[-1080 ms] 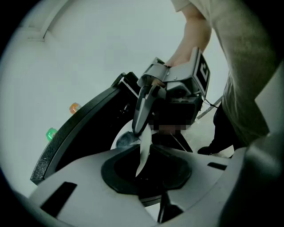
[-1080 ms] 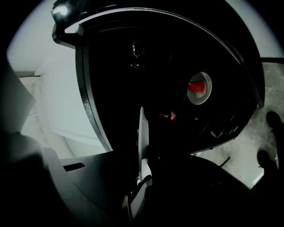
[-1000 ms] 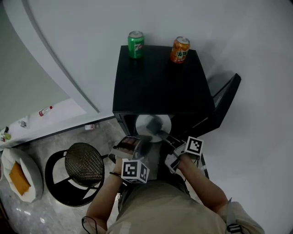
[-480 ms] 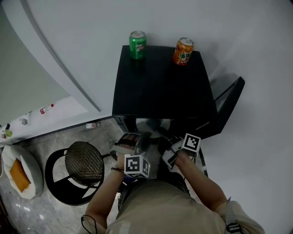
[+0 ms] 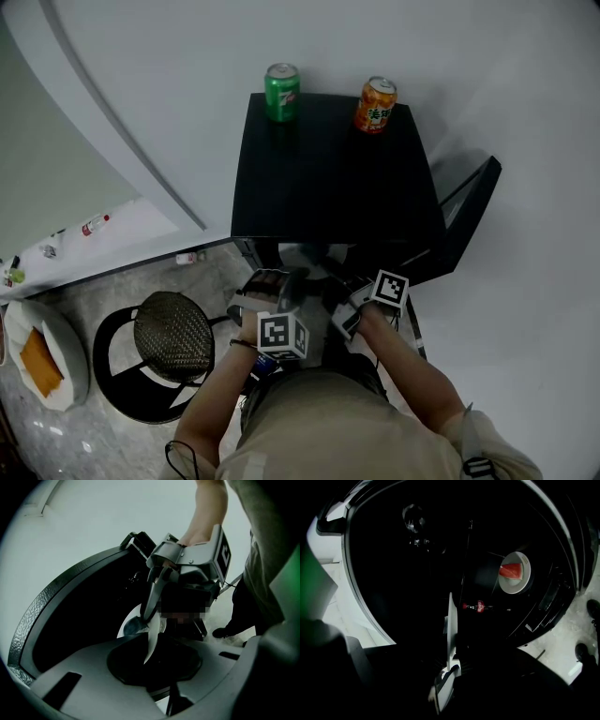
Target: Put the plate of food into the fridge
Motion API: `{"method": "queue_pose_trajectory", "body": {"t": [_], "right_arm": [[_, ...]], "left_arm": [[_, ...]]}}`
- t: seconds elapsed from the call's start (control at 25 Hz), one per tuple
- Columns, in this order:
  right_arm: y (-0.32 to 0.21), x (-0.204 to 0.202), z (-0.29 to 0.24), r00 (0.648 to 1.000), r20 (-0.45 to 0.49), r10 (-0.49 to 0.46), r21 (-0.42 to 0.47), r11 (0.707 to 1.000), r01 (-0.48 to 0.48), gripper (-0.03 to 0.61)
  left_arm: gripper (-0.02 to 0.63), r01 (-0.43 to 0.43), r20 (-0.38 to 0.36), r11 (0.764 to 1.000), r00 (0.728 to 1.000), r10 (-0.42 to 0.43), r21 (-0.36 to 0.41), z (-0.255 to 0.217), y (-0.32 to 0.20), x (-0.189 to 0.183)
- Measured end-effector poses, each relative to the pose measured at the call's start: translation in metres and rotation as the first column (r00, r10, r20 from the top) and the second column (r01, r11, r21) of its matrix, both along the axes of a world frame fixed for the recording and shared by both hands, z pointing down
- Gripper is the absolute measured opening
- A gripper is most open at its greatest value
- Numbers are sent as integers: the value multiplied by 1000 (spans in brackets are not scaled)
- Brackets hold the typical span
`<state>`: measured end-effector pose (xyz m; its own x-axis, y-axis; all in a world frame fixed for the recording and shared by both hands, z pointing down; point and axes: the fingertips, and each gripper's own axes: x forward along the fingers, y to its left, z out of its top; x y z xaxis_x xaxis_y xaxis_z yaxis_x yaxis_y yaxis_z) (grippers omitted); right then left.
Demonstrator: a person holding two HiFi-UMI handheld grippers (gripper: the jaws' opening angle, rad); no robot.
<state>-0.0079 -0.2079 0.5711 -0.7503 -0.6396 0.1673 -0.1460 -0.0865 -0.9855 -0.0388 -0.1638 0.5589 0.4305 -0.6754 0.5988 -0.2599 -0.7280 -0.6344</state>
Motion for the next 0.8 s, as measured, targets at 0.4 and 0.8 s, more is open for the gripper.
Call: {"method": "queue_pose_trajectory", "body": {"t": [0.4,0.8], "right_arm": [[-6,0,5,1000,-26,9,18,1000,-8,41],[-15,0,3,998,-62,-5,58,998,9,41]], "left_arm": [[66,23,-4,1000,1000,-23,-14,5,-7,-2],[67,57,-17,998,998,-58,-15,4,-17,-1]]}}
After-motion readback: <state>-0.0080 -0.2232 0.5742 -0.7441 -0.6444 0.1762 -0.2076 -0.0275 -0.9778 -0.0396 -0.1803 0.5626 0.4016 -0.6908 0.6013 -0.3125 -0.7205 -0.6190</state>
